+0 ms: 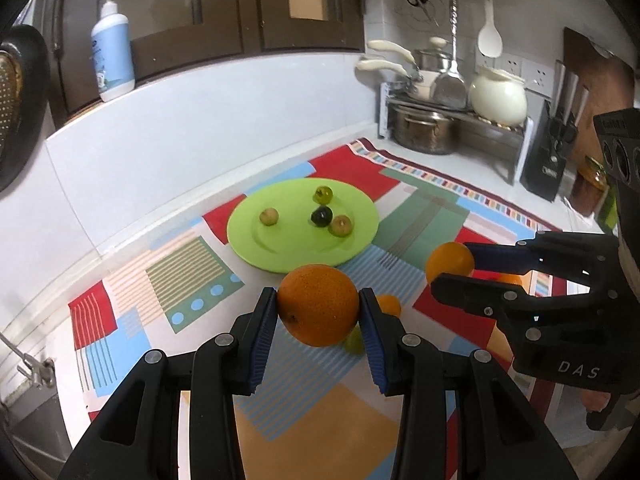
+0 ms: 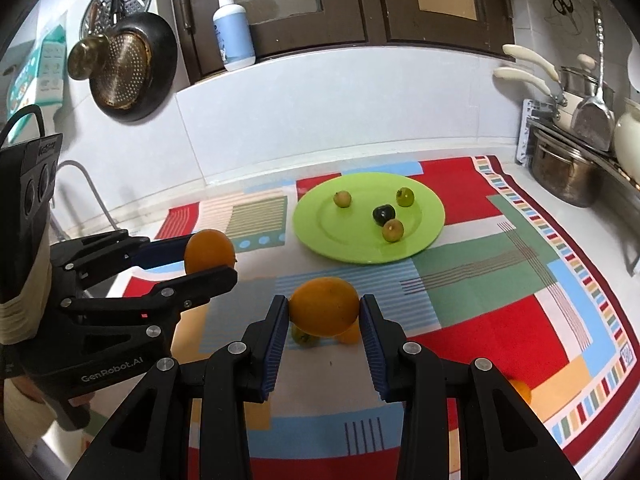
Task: Organize fruits
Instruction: 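Grasp a large orange with the left gripper while the right gripper grasps another orange, then carry both oranges over the green plate with both grippers, then open both grippers to release the oranges onto the plate, then withdraw both open grippers from the plate toward the remaining fruits, then grasp the green lime with the left gripper while the right gripper grasps an orange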
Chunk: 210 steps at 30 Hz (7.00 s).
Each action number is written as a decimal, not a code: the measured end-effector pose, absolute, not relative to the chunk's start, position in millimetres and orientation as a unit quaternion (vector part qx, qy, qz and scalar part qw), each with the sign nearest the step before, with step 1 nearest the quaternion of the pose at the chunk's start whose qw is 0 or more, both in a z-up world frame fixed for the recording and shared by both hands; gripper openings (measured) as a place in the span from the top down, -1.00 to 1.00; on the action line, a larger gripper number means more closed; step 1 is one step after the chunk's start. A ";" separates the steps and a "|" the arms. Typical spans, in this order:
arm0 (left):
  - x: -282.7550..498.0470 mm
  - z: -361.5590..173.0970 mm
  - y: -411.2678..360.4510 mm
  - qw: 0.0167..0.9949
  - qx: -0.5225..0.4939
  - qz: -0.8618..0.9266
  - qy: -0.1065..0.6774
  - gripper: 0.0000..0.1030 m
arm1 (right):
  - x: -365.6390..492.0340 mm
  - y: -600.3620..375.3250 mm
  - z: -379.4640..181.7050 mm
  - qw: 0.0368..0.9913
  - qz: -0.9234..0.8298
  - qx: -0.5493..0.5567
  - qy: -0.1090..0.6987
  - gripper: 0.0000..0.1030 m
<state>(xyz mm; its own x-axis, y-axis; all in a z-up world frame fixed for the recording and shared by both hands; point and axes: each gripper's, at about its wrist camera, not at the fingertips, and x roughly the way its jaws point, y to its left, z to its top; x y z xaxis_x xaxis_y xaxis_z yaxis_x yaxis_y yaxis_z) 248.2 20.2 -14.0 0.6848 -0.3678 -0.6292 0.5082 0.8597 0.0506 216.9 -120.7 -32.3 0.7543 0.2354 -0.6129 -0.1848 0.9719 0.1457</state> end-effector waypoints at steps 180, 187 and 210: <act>251.1 -77.2 -14.6 0.914 0.131 -0.160 0.348 -0.85 | 183.2 -216.4 -78.7 0.899 -0.161 0.093 0.397 -0.56; 264.4 -94.3 -18.3 0.906 0.121 -0.165 0.371 -0.61 | 190.8 -216.9 -93.9 0.892 -0.154 0.095 0.413 -0.50; 275.0 -114.1 -30.4 0.889 0.123 -0.200 0.394 0.42 | 205.2 -224.6 -118.9 0.882 -0.142 0.093 0.440 0.18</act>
